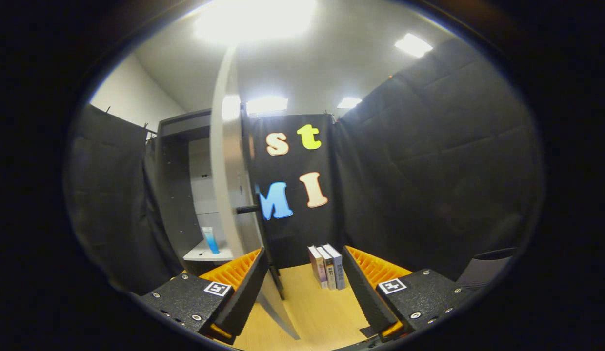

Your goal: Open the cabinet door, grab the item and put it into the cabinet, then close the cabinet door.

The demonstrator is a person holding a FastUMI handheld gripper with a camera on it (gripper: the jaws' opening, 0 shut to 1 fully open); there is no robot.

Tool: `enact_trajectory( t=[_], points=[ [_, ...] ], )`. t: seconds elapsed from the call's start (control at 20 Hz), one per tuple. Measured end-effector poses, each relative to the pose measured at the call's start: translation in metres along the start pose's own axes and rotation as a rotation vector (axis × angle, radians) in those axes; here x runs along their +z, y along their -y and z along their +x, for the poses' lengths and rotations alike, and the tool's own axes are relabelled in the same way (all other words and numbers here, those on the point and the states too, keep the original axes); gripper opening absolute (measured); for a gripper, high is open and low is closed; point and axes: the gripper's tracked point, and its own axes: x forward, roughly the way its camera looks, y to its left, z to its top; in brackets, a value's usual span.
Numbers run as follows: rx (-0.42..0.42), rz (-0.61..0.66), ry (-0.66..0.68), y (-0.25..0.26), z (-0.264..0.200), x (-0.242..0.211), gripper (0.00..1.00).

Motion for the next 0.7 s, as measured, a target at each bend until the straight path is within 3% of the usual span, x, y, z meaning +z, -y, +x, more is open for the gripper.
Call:
enact_trajectory(
  t=[0.35,0.55,0.7],
  points=[
    [-0.072,-0.04,-0.007,0.016,0.068,0.0,0.95],
    [-0.07,-0.031,-0.005,-0.001,0.076,-0.003,0.95],
    [-0.051,-0.099,0.014,-0.021,0.066,0.002,0.92]
  ],
)
